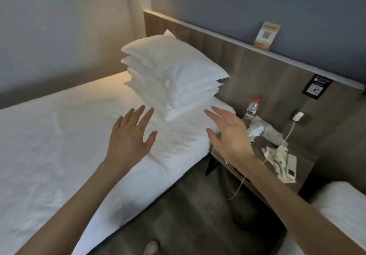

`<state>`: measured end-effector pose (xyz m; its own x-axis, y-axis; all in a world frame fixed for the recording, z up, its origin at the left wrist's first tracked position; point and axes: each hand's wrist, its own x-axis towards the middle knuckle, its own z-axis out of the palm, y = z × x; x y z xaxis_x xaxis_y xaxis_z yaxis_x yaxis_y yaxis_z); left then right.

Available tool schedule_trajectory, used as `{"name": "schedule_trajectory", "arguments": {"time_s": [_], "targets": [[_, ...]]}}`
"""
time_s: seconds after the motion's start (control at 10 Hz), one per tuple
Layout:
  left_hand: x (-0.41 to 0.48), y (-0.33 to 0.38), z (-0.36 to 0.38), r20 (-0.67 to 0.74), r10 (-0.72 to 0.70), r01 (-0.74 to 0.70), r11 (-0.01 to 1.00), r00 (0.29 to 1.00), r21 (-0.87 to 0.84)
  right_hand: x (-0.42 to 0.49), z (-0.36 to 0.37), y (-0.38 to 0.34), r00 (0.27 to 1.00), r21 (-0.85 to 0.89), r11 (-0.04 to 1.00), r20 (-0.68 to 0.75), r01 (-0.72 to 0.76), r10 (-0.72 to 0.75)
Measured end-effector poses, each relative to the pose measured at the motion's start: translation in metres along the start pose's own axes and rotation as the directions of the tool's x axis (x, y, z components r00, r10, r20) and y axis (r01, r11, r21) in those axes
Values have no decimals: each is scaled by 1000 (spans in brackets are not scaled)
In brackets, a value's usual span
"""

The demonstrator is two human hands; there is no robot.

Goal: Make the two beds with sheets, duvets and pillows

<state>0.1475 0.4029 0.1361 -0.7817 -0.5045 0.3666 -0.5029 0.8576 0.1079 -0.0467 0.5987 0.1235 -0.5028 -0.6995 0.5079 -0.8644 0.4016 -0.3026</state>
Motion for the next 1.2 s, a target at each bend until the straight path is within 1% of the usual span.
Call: {"name": "schedule_trajectory", "arguments": {"time_s": [0.1, 0.2, 0.3, 0.4, 0.5, 0.7, 0.8, 0.9, 1.0, 1.1, 1.2], "targets": [[-33, -66, -11, 14, -170, 170, 985, 985, 29, 23, 39, -47, 994, 52, 995, 65, 84, -88], [-60, -130, -16, 42, -312, 310, 949, 949, 48, 45, 82, -92, 980, 96, 985, 122, 147, -158], [-78, -193, -14, 79, -392, 388, 920, 917, 58, 64, 127, -133, 975, 123, 981, 150, 149, -167], [-84, -251, -12, 109, -456, 454, 890, 883, 42, 80, 170, -171, 976, 152, 982, 168, 111, -136], [-81, -303, -6, 125, -491, 493, 870, 862, 10, 95, 207, -203, 978, 148, 986, 186, 71, -98], [-67, -377, 15, 173, -541, 550, 835, 823, -7, 130, 268, -239, 945, 105, 994, 323, 4, -38], [-56, -402, 32, 181, -575, 592, 804, 797, -54, 150, 298, -243, 920, 130, 990, 393, -62, 5], [-43, -422, 57, 225, -627, 655, 751, 746, -82, 170, 335, -240, 881, 166, 979, 472, -115, 23], [-27, -439, 90, 326, -679, 735, 673, 658, -84, 191, 371, -237, 800, 151, 963, 593, -225, 94], [-11, -450, 135, 402, -750, 847, 507, 525, -159, 209, 421, -222, 689, 129, 932, 708, -338, 152], [8, -462, 181, 436, -813, 921, 319, 387, -223, 229, 477, -204, 554, 57, 883, 797, -465, 241]]}}
